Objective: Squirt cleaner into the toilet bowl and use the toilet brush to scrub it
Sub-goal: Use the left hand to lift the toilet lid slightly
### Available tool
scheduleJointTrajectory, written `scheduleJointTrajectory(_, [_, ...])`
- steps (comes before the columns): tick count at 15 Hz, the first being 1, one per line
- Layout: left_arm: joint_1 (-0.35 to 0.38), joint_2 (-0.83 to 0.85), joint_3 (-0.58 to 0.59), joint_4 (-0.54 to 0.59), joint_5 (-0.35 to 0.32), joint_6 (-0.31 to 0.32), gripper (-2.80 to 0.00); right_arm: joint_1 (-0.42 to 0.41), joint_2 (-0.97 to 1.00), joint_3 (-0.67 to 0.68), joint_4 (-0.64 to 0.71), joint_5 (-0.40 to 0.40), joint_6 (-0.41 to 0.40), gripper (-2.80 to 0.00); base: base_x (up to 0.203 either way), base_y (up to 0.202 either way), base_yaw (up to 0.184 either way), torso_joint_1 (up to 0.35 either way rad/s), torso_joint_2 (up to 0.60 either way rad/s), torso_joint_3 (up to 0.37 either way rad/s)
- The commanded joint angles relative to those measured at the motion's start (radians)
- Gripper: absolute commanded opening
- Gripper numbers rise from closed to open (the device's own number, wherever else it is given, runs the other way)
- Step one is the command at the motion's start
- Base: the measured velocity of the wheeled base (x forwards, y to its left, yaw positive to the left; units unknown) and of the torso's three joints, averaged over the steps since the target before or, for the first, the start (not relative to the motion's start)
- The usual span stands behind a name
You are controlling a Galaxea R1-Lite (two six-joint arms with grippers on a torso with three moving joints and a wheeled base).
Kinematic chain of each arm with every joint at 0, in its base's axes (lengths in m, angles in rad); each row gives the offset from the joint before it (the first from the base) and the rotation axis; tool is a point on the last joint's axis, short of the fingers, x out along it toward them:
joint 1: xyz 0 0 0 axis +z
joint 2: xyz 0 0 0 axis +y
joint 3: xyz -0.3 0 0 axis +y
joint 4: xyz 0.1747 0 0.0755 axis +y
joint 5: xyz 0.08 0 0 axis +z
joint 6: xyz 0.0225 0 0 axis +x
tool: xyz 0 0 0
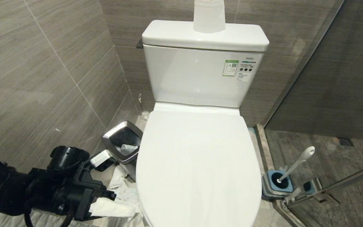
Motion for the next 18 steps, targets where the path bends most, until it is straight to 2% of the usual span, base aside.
scheduleJointTrajectory(1, [0.002,-0.012,-0.006,0.001,-0.022,-0.007,0.00,0.000,0.000,0.025,-0.001,0.000,0.000,-2.80,0.000,0.000,0.000,0.000,0.00,0.000])
scheduleJointTrajectory(4, [0.016,-0.021,-0.032,0.005,-0.052,-0.013,0.00,0.000,0.000,0.025,-0.001,0.000,0.000,-2.80,0.000,0.000,0.000,0.000,0.00,0.000])
scheduleJointTrajectory(7, [0.015,-0.033,-0.046,0.012,-0.053,-0.040,0.00,0.000,-0.001,0.025,-0.001,0.001,0.000,-2.80,0.000,0.000,0.000,0.000,0.00,0.000])
scheduleJointTrajectory(12, [-0.008,-0.037,-0.072,0.012,-0.047,-0.039,0.00,0.000,-0.001,0.025,-0.001,0.001,0.000,-2.80,0.000,0.000,0.000,0.000,0.00,0.000])
scheduleJointTrajectory(16, [-0.059,-0.028,-0.122,0.017,0.036,-0.040,0.00,0.000,0.000,0.025,-0.001,0.000,0.000,-2.80,0.000,0.000,0.000,0.000,0.00,0.000])
scheduleJointTrajectory(18, [-0.067,-0.025,-0.156,0.055,0.059,-0.040,0.00,0.000,0.000,0.025,-0.001,0.001,0.000,-2.80,0.000,0.000,0.000,0.000,0.00,0.000])
